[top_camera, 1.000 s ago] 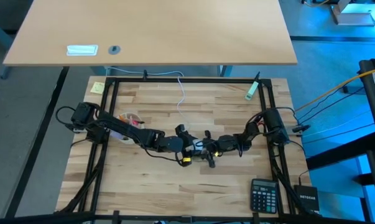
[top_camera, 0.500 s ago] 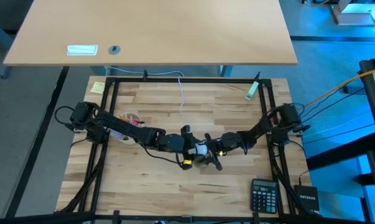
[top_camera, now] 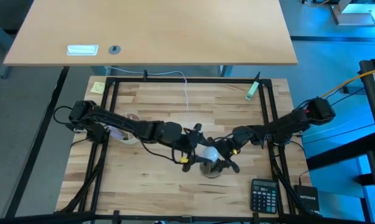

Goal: Screw lightbulb
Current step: Insert the lightbulb into the lamp

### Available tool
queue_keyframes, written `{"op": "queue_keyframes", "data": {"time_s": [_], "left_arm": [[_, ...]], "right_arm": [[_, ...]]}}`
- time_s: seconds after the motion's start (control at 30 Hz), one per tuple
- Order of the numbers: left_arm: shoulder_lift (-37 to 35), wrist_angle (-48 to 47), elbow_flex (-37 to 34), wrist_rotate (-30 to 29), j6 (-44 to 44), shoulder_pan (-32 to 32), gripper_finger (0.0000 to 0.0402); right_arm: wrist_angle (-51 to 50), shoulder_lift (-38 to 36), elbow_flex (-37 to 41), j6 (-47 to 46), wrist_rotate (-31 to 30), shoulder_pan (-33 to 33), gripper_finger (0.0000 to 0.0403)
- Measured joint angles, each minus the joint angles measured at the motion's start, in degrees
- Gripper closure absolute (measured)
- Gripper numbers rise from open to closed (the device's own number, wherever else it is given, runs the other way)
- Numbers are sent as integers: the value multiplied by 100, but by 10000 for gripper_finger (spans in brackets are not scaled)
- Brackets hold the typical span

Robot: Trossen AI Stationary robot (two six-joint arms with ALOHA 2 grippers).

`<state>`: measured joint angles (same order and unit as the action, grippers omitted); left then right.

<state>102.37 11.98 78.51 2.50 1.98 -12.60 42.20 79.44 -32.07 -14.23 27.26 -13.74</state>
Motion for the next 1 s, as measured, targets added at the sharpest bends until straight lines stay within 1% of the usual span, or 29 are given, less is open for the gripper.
{"op": "queue_keyframes", "data": {"time_s": [0.03,0.1,0.23,0.4,0.47,0.57,0.7,0.77,0.9,1.0], "left_arm": [[0,36,19,104,-16,0,167],[-4,99,25,358,-76,19,167],[-17,138,18,795,-118,33,167],[-22,97,18,1153,-138,124,167],[-22,122,16,1210,-157,165,167],[-15,119,7,1434,-302,247,167],[-15,161,4,1880,-468,389,167],[-15,150,1,1960,-574,430,167],[-15,147,-4,1981,-541,457,166],[-11,100,-8,1945,-515,463,154]], "right_arm": [[-94,0,-124,-56,132,-49,222],[-298,-3,-278,-123,168,-176,222],[-376,-31,-296,-204,280,-247,222],[-322,-31,-298,-569,453,-247,222],[-318,-20,-298,-703,579,-245,222],[-337,85,-375,-853,752,-246,222],[-356,318,-636,-926,1029,-247,222],[-352,429,-742,-915,1142,-244,222],[-581,483,-816,-775,1131,-236,222],[-739,483,-822,-722,1076,-237,222]]}}
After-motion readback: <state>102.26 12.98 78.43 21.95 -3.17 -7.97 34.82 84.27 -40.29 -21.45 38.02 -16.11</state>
